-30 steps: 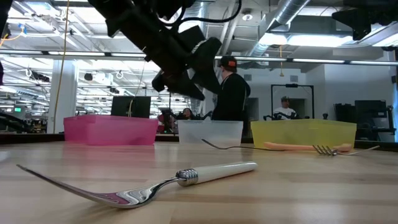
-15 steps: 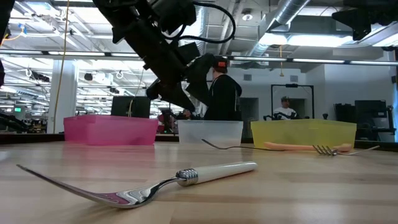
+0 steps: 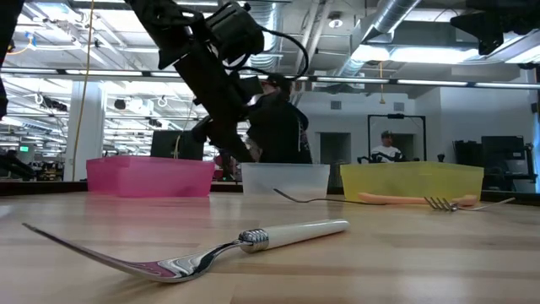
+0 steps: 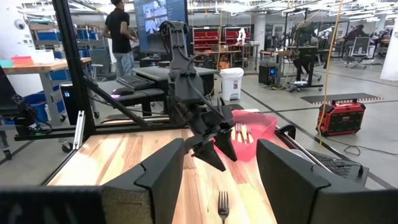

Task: Sort silverware by color (type)
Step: Put the black fork into the yellow bin

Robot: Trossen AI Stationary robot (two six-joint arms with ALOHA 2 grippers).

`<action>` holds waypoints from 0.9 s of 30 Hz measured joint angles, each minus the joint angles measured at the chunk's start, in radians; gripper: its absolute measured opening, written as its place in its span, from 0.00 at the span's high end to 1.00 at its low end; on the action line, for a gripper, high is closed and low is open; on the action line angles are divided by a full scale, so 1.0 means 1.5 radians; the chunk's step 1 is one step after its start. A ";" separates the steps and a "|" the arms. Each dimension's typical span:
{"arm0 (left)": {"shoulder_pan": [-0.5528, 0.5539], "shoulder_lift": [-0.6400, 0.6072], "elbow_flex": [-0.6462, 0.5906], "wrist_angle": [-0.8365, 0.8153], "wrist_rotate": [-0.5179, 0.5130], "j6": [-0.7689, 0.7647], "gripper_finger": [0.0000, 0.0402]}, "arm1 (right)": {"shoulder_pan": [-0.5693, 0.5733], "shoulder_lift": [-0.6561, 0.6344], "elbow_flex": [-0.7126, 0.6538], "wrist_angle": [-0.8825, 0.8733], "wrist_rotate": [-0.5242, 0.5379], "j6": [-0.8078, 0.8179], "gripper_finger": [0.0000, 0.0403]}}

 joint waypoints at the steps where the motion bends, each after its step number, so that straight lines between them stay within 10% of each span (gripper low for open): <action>1: 0.000 0.000 0.000 -0.003 -0.004 -0.003 0.35 | 0.000 0.000 0.000 0.000 0.000 0.000 0.44; 27: -0.017 0.092 0.006 0.045 0.018 -0.023 0.35 | 0.001 0.000 0.000 -0.001 0.000 0.002 0.44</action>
